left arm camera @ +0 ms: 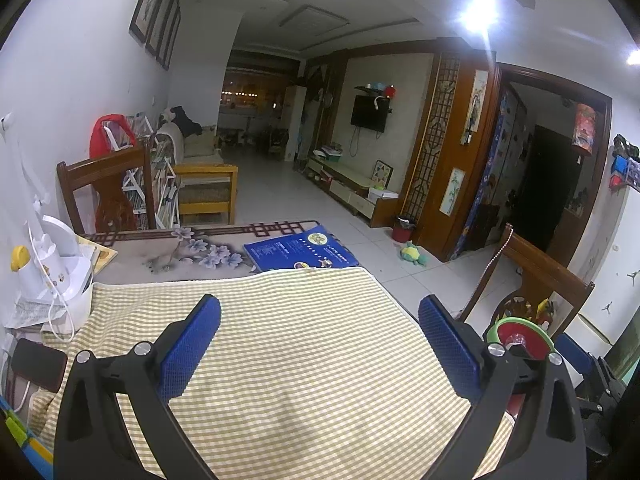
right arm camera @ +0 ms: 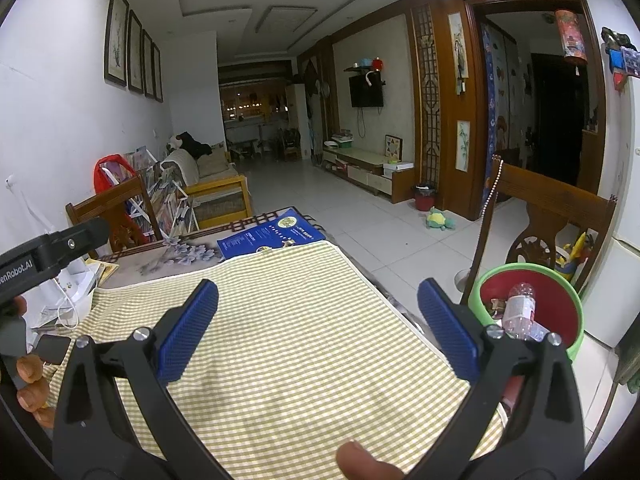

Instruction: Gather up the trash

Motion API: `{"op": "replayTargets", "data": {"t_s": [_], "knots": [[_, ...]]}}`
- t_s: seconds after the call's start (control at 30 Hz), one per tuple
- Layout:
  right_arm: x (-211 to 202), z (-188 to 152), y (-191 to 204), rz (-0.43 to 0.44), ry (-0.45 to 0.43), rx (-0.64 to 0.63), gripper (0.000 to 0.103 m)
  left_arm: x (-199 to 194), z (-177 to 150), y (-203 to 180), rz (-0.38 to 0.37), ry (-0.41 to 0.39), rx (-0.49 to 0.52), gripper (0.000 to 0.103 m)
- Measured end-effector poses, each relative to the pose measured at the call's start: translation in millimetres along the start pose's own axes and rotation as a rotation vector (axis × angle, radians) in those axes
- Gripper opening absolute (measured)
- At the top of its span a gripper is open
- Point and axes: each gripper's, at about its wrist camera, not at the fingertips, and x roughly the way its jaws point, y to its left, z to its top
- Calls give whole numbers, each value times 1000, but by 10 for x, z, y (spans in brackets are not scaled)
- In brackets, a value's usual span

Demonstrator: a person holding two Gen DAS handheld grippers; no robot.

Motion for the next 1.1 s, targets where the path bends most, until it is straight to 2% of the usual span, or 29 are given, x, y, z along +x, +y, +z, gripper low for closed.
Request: {"op": "replayTargets", "data": {"t_s": [0.6,0.83,1.0,1.1], "knots": [[49,-54,-6,0,20,4,98,3,-55,54,1,12,0,95],[126,-102,1,12,57,10,98,36,-77,114,9,18,1,95],[413,-261,36,50,148,-16,98,102,-114,144,46,40,9,95],[778,-459,48,56,232,-65,98,219,-139,201,24,98,-7,95]]}}
